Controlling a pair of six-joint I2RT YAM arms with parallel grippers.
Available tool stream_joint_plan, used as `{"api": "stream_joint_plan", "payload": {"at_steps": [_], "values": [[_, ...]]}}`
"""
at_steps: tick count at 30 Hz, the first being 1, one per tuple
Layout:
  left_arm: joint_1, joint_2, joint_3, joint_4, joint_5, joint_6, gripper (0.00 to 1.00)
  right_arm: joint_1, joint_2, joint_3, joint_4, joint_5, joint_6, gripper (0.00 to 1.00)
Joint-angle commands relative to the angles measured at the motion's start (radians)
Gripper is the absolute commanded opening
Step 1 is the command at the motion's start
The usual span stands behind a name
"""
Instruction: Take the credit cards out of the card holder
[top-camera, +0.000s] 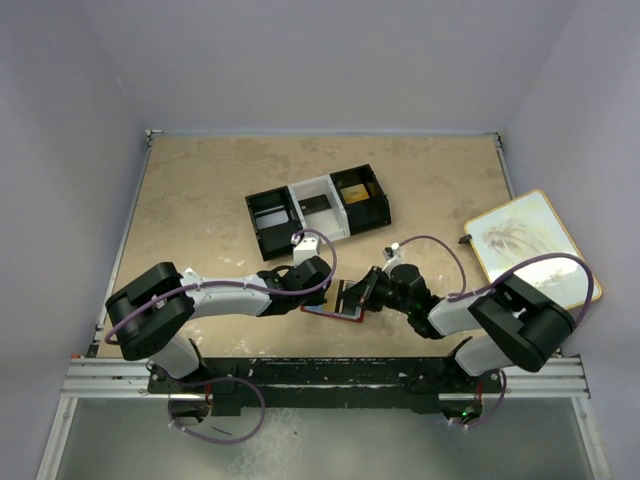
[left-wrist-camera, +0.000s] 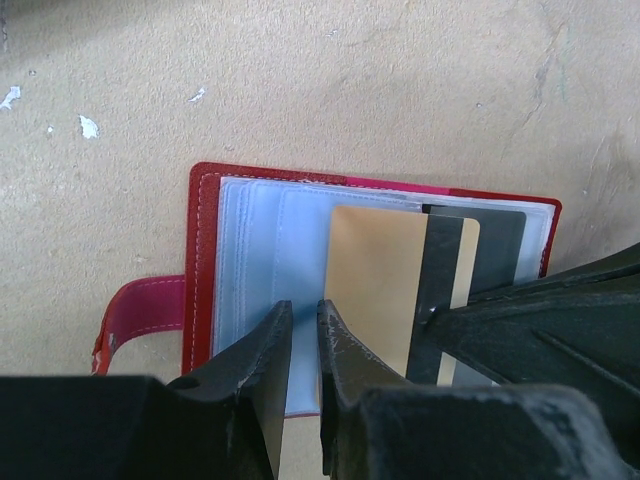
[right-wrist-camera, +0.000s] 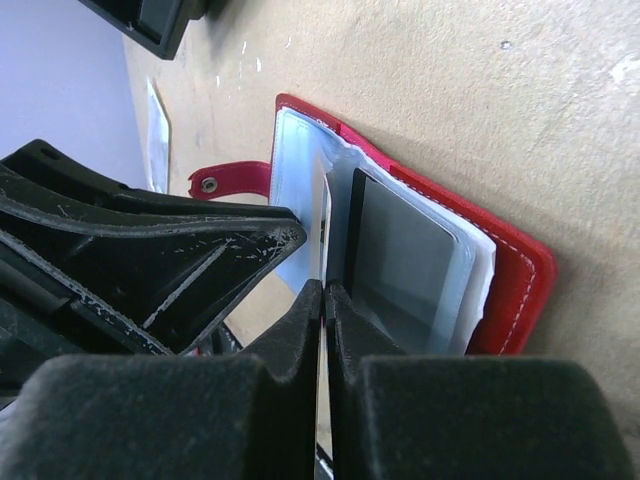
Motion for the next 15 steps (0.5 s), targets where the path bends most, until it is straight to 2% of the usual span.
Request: {"api": "stream_joint_plan", "payload": {"at_steps": [1, 7, 15], "values": [[0.004, -0.015, -0.015, -0.068, -0.018, 0.012, 0.14, -0.006, -0.049, -0.008, -0.063, 0.033, -0.015, 0.05], [0.004, -0.020, -0.017, -0.068, -0.010, 0.018, 0.14, -0.008, -0.091, -0.011, -0.103, 0.049, -0.020, 0.09], [0.004, -0.005, -0.012, -0.052, 0.010, 0.024, 0.14, -0.008, -0.069, 0.012, -0.043, 0.021, -0.034, 0.23]]}}
